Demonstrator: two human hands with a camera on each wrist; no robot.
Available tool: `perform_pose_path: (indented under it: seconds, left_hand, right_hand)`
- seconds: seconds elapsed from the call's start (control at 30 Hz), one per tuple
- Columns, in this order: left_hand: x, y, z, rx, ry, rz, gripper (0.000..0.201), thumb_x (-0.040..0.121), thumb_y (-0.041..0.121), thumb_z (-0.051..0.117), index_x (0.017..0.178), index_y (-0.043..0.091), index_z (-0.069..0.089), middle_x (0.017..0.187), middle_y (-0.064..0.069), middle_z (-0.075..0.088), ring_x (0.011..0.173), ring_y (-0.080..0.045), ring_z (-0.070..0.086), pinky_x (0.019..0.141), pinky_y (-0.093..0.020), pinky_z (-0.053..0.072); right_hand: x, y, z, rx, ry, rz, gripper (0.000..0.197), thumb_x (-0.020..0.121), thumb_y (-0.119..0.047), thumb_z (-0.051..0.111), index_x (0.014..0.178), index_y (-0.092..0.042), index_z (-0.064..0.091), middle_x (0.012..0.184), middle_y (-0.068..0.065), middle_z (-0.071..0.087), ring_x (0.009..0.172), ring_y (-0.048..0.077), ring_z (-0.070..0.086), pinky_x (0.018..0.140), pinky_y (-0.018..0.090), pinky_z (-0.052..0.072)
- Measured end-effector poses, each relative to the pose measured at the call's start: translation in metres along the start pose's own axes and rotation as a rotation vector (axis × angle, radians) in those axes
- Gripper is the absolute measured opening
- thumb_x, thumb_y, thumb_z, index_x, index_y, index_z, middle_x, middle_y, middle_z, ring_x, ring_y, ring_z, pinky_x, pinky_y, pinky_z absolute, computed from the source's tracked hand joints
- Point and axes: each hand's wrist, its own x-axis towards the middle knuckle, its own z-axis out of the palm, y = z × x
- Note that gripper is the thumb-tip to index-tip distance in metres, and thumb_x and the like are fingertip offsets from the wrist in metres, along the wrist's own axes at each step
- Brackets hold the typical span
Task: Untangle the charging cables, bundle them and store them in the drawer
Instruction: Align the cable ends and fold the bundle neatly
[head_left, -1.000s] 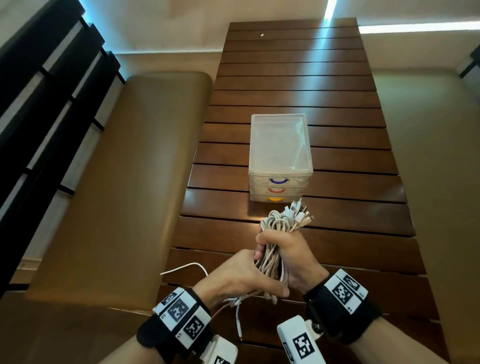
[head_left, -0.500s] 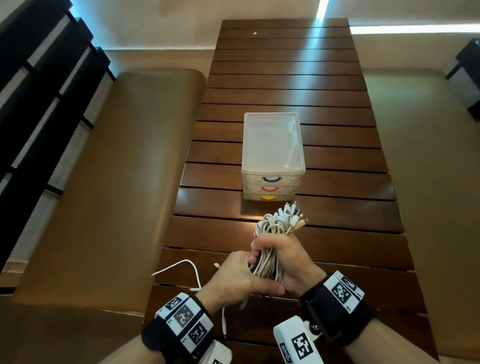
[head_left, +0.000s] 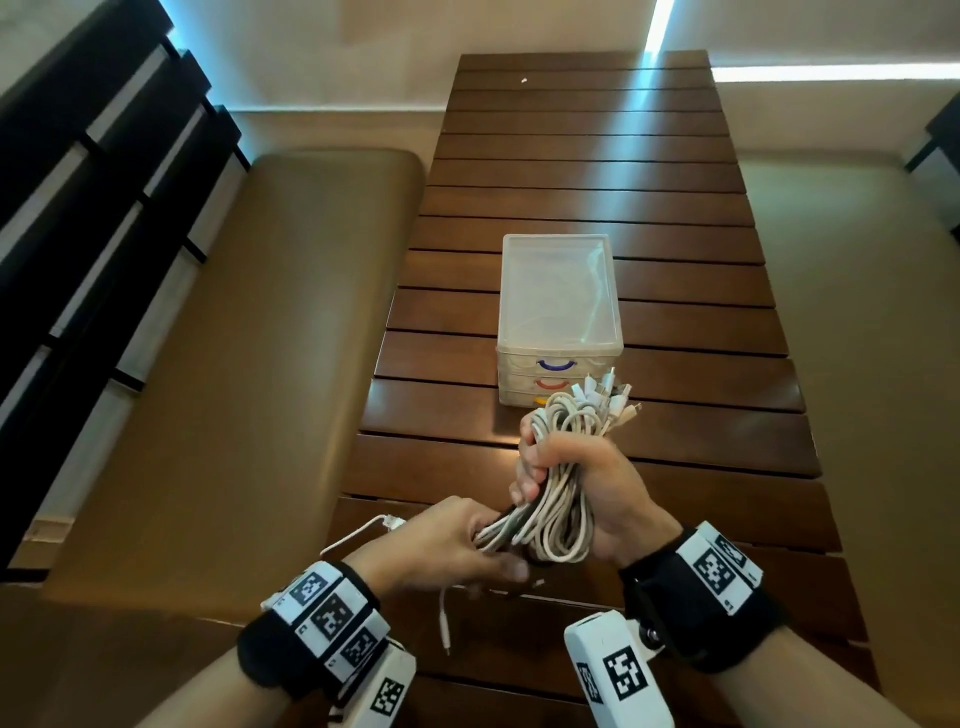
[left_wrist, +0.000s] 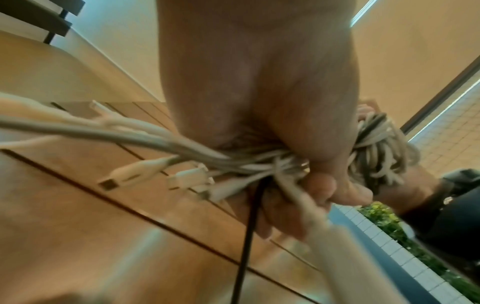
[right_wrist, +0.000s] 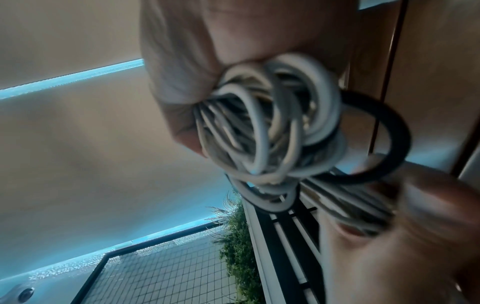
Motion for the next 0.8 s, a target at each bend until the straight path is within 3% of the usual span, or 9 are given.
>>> perform_pose_path:
  seconds: [0.1,0.17,0.3,0.43,0.53,0.6,0.67,0.73,0.8]
  left_hand:
    - [-0.006,-0.011,-0.004,0.096,-0.013,-0.068,0.027,0.086,0.047,0.072,0.069,0.030,0.061,0.064,0.007,0.058,0.059,-0.011,0.058,0.061,-0.031,0.049]
    - [-0.010,-0.021,-0.008,0.140,0.004,-0.110,0.035,0.083,0.058,0.069,0.062,0.033,0.056,0.063,0.007,0.052,0.057,-0.012,0.051,0.061,-0.036,0.044]
    - [-0.021,-0.027,-0.015,0.272,0.109,-0.046,0.044,0.083,0.068,0.060,0.077,0.024,0.060,0.063,0.009,0.050,0.054,-0.006,0.043,0.056,-0.031,0.034]
    - [-0.030,-0.016,-0.011,0.505,0.221,-0.002,0.037,0.090,0.063,0.055,0.096,0.029,0.066,0.064,0.010,0.058,0.056,-0.002,0.053,0.051,-0.018,0.035]
    - [-0.030,-0.017,-0.011,0.435,0.169,-0.030,0.030,0.092,0.057,0.057,0.100,0.031,0.067,0.070,0.006,0.063,0.054,-0.003,0.057,0.051,-0.020,0.044]
    - [-0.027,-0.018,-0.013,0.366,0.126,-0.042,0.023,0.087,0.060,0.063,0.103,0.043,0.065,0.084,0.008,0.070,0.067,-0.005,0.068,0.061,-0.024,0.054]
    - [-0.023,-0.014,-0.012,0.341,0.092,-0.001,0.058,0.079,0.059,0.074,0.131,0.057,0.049,0.119,0.024,0.065,0.107,0.003,0.064,0.087,-0.016,0.051]
    - [-0.017,-0.001,-0.007,0.229,0.051,0.074,0.093,0.073,0.050,0.082,0.149,0.050,0.028,0.139,0.032,0.047,0.128,0.012,0.045,0.104,-0.011,0.038]
    - [-0.010,0.010,0.002,0.133,0.042,0.177,0.069,0.079,0.039,0.082,0.140,0.037,0.050,0.134,0.023,0.058,0.124,0.006,0.052,0.108,-0.021,0.041]
  right_hand:
    - [-0.001,-0.005,-0.001,-0.007,0.002,-0.009,0.025,0.061,-0.003,0.065,0.082,-0.008,0.054,0.057,0.005,0.048,0.049,0.019,0.053,0.058,0.034,0.049]
    - [-0.002,-0.006,-0.003,-0.043,0.022,-0.017,0.021,0.064,0.000,0.062,0.082,-0.008,0.054,0.056,0.006,0.048,0.049,0.019,0.053,0.058,0.034,0.049]
    - [0.000,-0.001,-0.010,-0.206,0.133,-0.046,0.014,0.066,0.000,0.060,0.076,-0.006,0.053,0.055,0.008,0.050,0.049,0.022,0.054,0.057,0.036,0.049]
    - [-0.003,0.002,-0.015,-0.240,0.177,-0.017,0.012,0.065,0.000,0.061,0.072,-0.008,0.054,0.057,0.009,0.052,0.049,0.023,0.055,0.056,0.034,0.050]
    - [-0.005,0.002,-0.014,-0.139,0.141,0.017,0.016,0.066,0.000,0.061,0.078,-0.008,0.055,0.057,0.007,0.051,0.049,0.021,0.055,0.057,0.035,0.049]
    - [-0.006,0.001,-0.014,-0.057,0.075,0.027,0.022,0.063,0.000,0.064,0.083,-0.007,0.055,0.057,0.006,0.049,0.049,0.019,0.054,0.057,0.035,0.049]
    - [-0.008,-0.001,-0.013,-0.021,-0.021,0.033,0.025,0.062,-0.002,0.066,0.085,-0.006,0.056,0.057,0.006,0.049,0.049,0.019,0.055,0.057,0.034,0.050]
    - [-0.009,-0.002,-0.010,-0.028,-0.117,0.032,0.025,0.065,-0.002,0.065,0.088,-0.005,0.056,0.057,0.006,0.051,0.051,0.019,0.056,0.058,0.034,0.052]
    - [-0.009,-0.005,-0.007,-0.043,-0.177,0.016,0.023,0.068,-0.001,0.064,0.090,-0.005,0.055,0.058,0.006,0.052,0.051,0.019,0.057,0.059,0.034,0.052]
